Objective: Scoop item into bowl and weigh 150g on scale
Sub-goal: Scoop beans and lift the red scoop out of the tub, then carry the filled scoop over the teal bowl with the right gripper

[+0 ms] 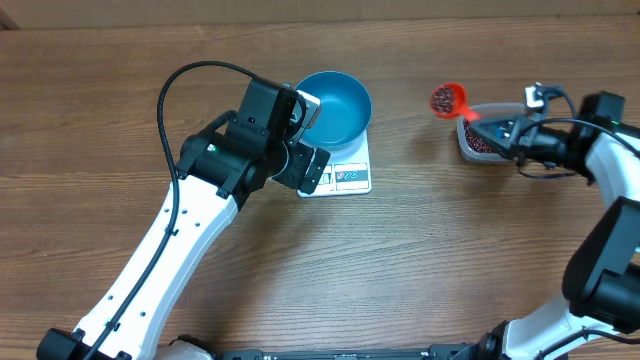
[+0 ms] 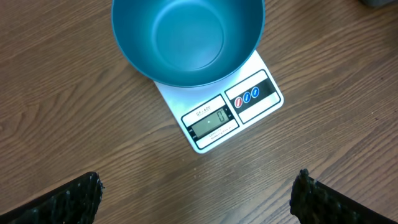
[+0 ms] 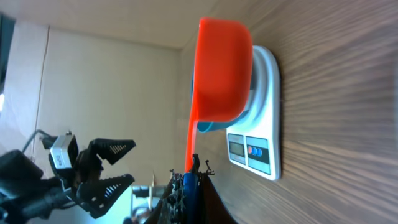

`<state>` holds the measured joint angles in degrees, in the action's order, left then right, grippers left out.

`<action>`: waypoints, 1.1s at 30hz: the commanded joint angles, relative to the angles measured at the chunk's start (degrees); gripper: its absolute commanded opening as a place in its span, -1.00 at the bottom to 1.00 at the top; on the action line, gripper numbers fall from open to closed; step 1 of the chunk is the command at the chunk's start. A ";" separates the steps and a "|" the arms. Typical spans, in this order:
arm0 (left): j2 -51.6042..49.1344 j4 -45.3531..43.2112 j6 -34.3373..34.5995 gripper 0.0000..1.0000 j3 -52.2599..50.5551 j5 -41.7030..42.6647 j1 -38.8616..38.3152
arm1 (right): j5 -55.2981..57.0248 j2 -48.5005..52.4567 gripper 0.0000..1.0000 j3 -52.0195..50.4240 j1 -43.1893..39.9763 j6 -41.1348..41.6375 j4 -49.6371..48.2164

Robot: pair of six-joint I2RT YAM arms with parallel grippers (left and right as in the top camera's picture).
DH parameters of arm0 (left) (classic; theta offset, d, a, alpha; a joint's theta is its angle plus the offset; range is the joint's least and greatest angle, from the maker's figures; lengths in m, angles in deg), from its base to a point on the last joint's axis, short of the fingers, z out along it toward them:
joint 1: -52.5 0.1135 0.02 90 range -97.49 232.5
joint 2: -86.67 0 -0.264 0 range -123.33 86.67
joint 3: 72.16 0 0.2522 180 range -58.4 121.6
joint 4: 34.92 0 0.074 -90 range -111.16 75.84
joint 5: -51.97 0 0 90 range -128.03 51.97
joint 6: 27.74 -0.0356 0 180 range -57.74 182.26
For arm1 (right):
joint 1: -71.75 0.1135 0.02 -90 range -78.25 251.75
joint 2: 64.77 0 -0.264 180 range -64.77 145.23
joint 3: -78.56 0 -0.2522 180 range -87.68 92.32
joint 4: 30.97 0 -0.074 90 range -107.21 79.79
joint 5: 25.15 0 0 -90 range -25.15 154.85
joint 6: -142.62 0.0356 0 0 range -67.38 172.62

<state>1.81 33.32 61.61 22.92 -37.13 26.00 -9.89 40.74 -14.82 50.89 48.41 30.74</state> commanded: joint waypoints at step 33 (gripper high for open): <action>0.33 -0.11 -1.09 0.99 0.92 0.61 0.24 | 19.45 0.37 -0.92 3.63 27.58 2.93 -24.09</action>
<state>1.81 33.32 61.64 22.92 -37.15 26.00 7.64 40.74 -13.12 77.81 59.89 6.91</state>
